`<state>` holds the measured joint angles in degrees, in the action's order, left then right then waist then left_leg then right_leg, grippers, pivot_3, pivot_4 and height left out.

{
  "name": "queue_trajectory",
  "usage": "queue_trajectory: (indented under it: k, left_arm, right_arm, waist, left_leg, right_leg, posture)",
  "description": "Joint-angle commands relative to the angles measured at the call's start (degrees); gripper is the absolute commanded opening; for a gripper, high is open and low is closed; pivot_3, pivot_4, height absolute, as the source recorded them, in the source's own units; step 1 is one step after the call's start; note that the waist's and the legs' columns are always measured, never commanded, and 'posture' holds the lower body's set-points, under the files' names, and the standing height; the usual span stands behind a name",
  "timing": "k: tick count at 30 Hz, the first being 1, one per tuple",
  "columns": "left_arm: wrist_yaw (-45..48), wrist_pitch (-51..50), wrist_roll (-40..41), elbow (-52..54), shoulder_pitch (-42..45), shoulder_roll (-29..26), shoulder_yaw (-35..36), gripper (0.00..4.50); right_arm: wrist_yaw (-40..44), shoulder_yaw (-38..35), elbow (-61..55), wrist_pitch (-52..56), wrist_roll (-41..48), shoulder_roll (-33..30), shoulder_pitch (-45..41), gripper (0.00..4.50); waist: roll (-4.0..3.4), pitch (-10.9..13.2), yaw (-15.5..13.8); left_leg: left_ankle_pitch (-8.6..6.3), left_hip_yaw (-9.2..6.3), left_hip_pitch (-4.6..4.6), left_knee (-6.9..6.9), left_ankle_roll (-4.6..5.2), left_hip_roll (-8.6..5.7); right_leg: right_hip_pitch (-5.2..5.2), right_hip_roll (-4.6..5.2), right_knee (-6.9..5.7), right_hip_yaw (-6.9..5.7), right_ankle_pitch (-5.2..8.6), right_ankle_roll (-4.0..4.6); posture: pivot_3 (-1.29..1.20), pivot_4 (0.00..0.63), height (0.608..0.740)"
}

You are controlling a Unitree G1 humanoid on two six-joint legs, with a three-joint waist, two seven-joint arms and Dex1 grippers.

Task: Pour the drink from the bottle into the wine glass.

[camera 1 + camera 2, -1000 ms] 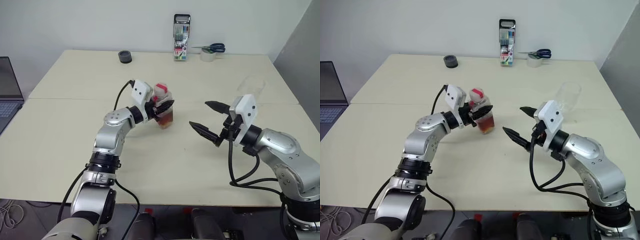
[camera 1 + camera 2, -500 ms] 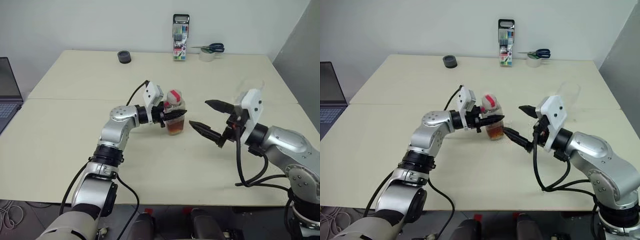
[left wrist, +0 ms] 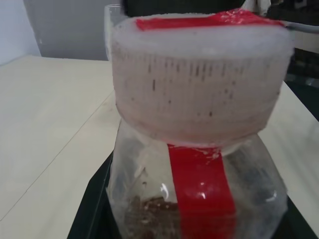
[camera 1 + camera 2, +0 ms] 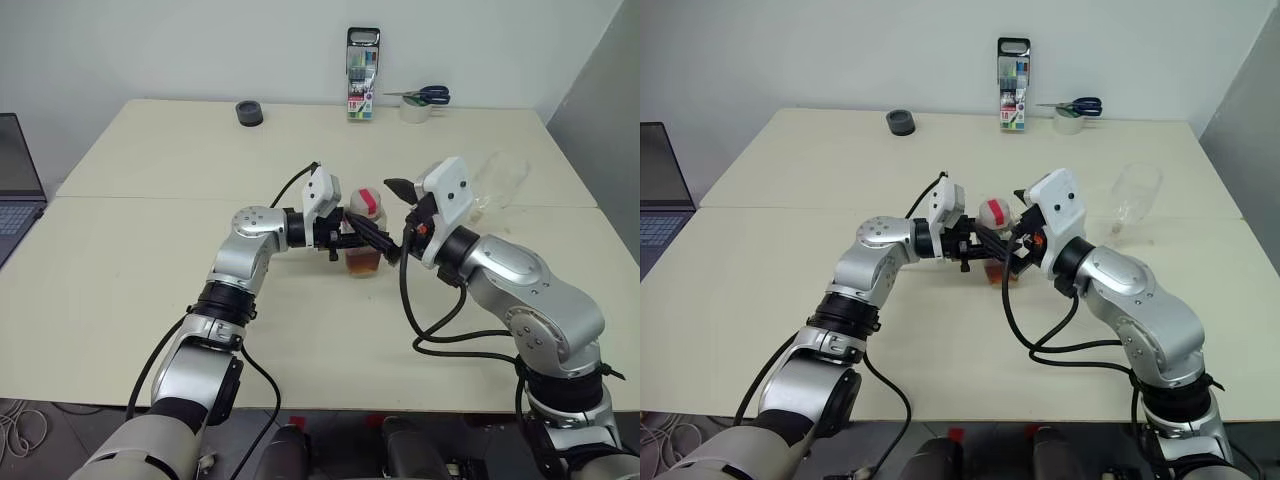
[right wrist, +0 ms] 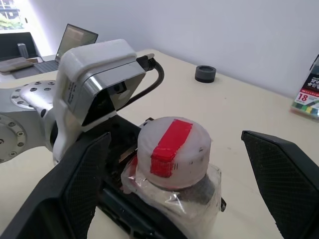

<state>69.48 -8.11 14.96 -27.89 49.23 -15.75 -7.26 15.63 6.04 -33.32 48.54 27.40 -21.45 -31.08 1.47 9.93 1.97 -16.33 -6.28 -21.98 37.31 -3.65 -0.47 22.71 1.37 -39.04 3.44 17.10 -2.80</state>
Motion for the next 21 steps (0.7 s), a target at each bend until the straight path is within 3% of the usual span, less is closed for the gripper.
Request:
queue_trajectory:
  k: [1, 5, 6, 8, 14, 18, 21]
  left_arm:
    - [0.7, 1.6, 0.0, 1.2, 1.4, 0.1, -0.2, 1.76]
    - [0.7, 1.7, -0.1, 1.5, 1.1, 0.0, -0.2, 1.76]
    - [0.7, 2.0, -0.2, 1.6, 1.0, -0.1, -0.3, 1.76]
    - [0.8, 2.3, -0.4, 1.7, 0.7, -0.2, -0.4, 1.76]
    - [0.8, 2.0, -0.3, 2.6, 0.1, -0.3, -0.5, 1.76]
    - [1.4, 1.8, -0.1, 3.0, -0.3, -0.5, -0.7, 1.76]
    - [2.8, 1.7, 0.2, 3.2, -0.4, -0.8, -1.0, 1.76]
  right_arm:
    - [-0.2, 0.5, -0.5, -1.7, -1.7, 1.0, -1.5, 4.50]
    - [0.0, 0.5, 0.1, -2.1, -2.6, 1.9, -1.4, 4.50]
    - [0.1, 0.5, 0.2, -2.1, -2.7, 2.1, -1.3, 4.32]
    - [0.3, 0.5, 0.4, -2.1, -2.9, 2.5, -1.2, 3.87]
    - [1.6, 1.0, 0.3, -2.4, -3.3, 3.0, -1.0, 1.85]
    - [6.8, 1.9, 1.5, -6.5, -3.0, 1.8, -1.2, 1.86]
    - [20.6, 2.7, 6.5, -12.1, -1.5, -3.9, -3.3, 1.86]
  waist:
    - [0.00, 0.0, 0.0]
    - [0.00, 0.0, 0.1]
    - [0.00, 0.0, 0.1]
    - [-0.01, 0.0, 0.1]
    - [-0.01, 0.0, 0.1]
    - [-0.01, 0.0, 0.3]
    - [-0.02, 0.0, 0.4]
  left_leg:
    - [0.00, 0.00, 0.00, 0.00, 0.00, 0.00]
    - [-0.01, 0.00, 0.00, 0.00, 0.01, 0.00]
    - [-0.01, 0.00, 0.00, 0.00, 0.01, 0.00]
    - [-0.01, 0.01, 0.00, 0.02, 0.01, 0.00]
    - [-0.01, 0.00, 0.00, 0.03, 0.01, 0.00]
    - [-0.01, 0.00, 0.00, 0.04, 0.01, 0.00]
    - [-0.03, 0.01, 0.00, 0.08, 0.05, -0.02]
  right_leg:
    - [0.00, 0.00, 0.00, 0.00, 0.00, 0.00]
    - [0.01, 0.00, -0.02, 0.00, 0.00, 0.00]
    - [0.01, 0.00, -0.02, 0.00, 0.00, 0.00]
    - [0.01, 0.00, -0.02, 0.00, 0.00, 0.00]
    - [0.01, 0.00, -0.03, 0.00, 0.00, 0.00]
    - [0.01, 0.00, -0.04, 0.00, 0.00, 0.00]
    - [-0.01, 0.00, -0.04, -0.01, 0.00, 0.00]
  posture:
    - [0.00, 0.150, 0.740]
    - [0.00, 0.150, 0.740]
    - [0.00, 0.150, 0.740]
    - [0.00, 0.150, 0.740]
    - [0.00, 0.150, 0.740]
    - [0.00, 0.150, 0.740]
    - [0.00, 0.150, 0.740]
